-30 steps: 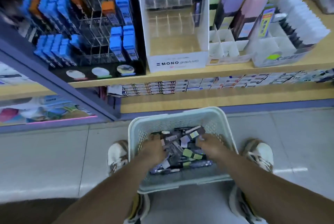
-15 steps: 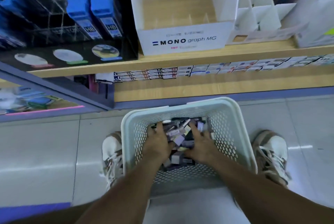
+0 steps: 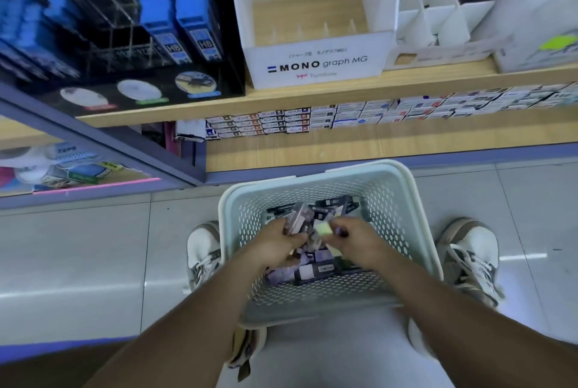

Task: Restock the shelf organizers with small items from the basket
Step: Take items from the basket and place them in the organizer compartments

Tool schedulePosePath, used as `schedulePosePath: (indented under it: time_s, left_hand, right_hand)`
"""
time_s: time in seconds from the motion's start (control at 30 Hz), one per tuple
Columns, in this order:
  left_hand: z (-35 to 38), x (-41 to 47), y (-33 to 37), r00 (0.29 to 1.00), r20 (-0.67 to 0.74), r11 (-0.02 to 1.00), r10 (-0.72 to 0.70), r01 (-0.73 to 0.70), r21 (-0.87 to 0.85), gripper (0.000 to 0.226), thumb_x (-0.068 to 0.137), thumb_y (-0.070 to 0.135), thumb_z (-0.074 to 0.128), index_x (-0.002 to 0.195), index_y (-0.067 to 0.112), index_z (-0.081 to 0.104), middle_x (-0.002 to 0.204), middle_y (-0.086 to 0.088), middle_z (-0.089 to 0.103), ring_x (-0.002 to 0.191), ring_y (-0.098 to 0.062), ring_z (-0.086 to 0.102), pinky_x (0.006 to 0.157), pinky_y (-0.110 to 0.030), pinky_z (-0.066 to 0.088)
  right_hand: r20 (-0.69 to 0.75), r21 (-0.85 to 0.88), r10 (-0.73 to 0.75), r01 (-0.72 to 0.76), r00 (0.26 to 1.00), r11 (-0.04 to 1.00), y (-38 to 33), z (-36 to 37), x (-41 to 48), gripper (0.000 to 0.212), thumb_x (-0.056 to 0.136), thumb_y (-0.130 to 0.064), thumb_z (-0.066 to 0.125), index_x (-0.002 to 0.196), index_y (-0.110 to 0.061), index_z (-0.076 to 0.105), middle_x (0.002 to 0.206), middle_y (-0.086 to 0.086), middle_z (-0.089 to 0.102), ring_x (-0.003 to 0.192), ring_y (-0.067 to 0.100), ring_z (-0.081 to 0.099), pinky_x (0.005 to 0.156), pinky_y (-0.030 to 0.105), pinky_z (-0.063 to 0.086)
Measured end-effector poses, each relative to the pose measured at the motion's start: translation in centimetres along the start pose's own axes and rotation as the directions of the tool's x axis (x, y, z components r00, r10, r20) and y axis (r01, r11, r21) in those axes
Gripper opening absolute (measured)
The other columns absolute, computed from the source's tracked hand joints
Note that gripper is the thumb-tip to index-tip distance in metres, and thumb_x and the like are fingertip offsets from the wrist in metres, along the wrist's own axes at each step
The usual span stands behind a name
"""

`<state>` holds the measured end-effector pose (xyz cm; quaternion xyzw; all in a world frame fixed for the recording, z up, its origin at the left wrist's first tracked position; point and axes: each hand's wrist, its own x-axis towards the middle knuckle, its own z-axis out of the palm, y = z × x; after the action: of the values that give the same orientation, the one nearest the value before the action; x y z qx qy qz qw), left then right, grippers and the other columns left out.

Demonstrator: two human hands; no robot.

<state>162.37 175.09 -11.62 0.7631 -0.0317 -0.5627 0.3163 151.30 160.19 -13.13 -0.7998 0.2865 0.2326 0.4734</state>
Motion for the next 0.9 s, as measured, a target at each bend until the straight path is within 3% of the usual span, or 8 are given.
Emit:
schedulePosePath:
  time_s: [0.07, 0.17, 0.27, 0.4, 0.53, 0.6, 0.77, 0.9]
  left_hand:
    - [-0.7, -1.0, 0.7, 0.999, 0.026, 0.968, -0.045, 0.050, -0.247, 0.016, 0.087, 0.015, 0.068, 0.101, 0.018, 0.060, 0.100, -0.007, 0.070, 0.086, -0.025, 0.071, 0.072, -0.034, 0.059]
    - [-1.2, -2.2, 1.5, 0.999, 0.025, 0.941, -0.038, 0.045, -0.336, 0.029, 0.080, 0.018, 0.074, 0.103, 0.021, 0.058, 0.102, -0.004, 0.071, 0.083, -0.023, 0.073, 0.065, -0.026, 0.056]
    - [-0.9, -3.5, 2.3, 1.000, 0.028, 0.933, -0.010, 0.020, -0.360, 0.034, 0.084, 0.024, 0.071, 0.113, 0.012, 0.058, 0.097, -0.007, 0.072, 0.082, -0.023, 0.072, 0.070, -0.029, 0.055]
    - [0.3, -5.5, 4.0, 0.999, -0.003, 0.875, -0.038, 0.032, -0.484, 0.028, 0.090, 0.028, 0.065, 0.111, 0.011, 0.057, 0.096, -0.012, 0.071, 0.072, -0.021, 0.070, 0.066, -0.028, 0.056]
    - [2.0, -7.1, 5.5, 0.998, -0.061, 0.773, -0.017, -0.026, -0.634, 0.026, 0.091, 0.028, 0.063, 0.102, 0.005, 0.062, 0.085, -0.012, 0.071, 0.062, -0.023, 0.065, 0.057, -0.032, 0.057]
    - [2.8, -7.6, 6.0, 0.990, -0.143, 0.742, -0.014, -0.086, -0.665, 0.023, 0.092, 0.025, 0.062, 0.098, 0.003, 0.061, 0.077, -0.014, 0.070, 0.060, -0.027, 0.062, 0.055, -0.037, 0.055]
    - [3.7, -9.2, 6.7, 0.970, -0.244, 0.812, 0.011, -0.151, -0.563, 0.018, 0.093, 0.018, 0.061, 0.095, 0.002, 0.054, 0.077, -0.018, 0.065, 0.061, -0.030, 0.062, 0.057, -0.042, 0.053]
    - [3.1, -12.1, 7.8, 0.964, -0.249, 0.810, 0.091, -0.218, -0.545, 0.012, 0.097, 0.014, 0.053, 0.093, 0.003, 0.054, 0.057, -0.008, 0.066, 0.044, -0.022, 0.061, 0.043, -0.028, 0.046]
  right_hand:
    - [-0.025, 0.207, 0.081, -0.074, 0.996, 0.975, -0.9, -1.5, -0.8, 0.020, 0.098, -0.033, 0.055, 0.082, -0.021, 0.060, 0.069, -0.003, 0.054, 0.062, 0.011, 0.049, 0.062, 0.026, 0.037]
    - [-0.023, 0.475, 0.253, -0.212, 0.967, 0.854, -2.1, -2.9, -1.9, 0.024, 0.097, -0.038, 0.051, 0.106, -0.018, 0.060, 0.094, 0.004, 0.066, 0.084, 0.018, 0.060, 0.076, 0.030, 0.043]
    - [0.050, 0.724, 0.340, -0.268, 0.939, 0.635, -3.6, -3.7, -3.3, 0.028, 0.093, -0.029, 0.052, 0.101, -0.005, 0.064, 0.083, 0.013, 0.068, 0.068, 0.023, 0.064, 0.070, 0.038, 0.052]
    - [0.192, 0.872, 0.264, -0.288, 0.945, 0.397, -5.6, -4.4, -5.7, 0.022, 0.095, -0.016, 0.051, 0.090, 0.003, 0.061, 0.075, 0.020, 0.066, 0.069, 0.029, 0.069, 0.086, 0.047, 0.057]
    - [0.267, 0.892, 0.197, -0.319, 0.943, 0.321, -6.6, -4.2, -7.7, 0.022, 0.097, -0.015, 0.051, 0.097, 0.005, 0.060, 0.077, 0.021, 0.068, 0.064, 0.025, 0.069, 0.055, 0.029, 0.059]
    - [0.283, 0.882, 0.152, -0.320, 0.947, 0.345, -7.0, -4.0, -8.7, 0.019, 0.097, -0.012, 0.049, 0.094, 0.002, 0.061, 0.072, 0.017, 0.067, 0.056, 0.020, 0.065, 0.045, 0.023, 0.054]
    - [0.286, 0.821, 0.084, -0.289, 0.955, 0.493, -7.5, -4.3, -10.9, 0.007, 0.095, -0.009, 0.055, 0.096, -0.007, 0.061, 0.075, 0.014, 0.063, 0.048, 0.018, 0.060, 0.038, 0.019, 0.043]
    - [0.158, 0.886, 0.214, -0.234, 0.964, 0.401, -7.2, -6.3, -12.0, 0.015, 0.095, -0.018, 0.053, 0.090, -0.007, 0.060, 0.079, 0.013, 0.066, 0.038, 0.010, 0.036, 0.036, 0.016, 0.024]
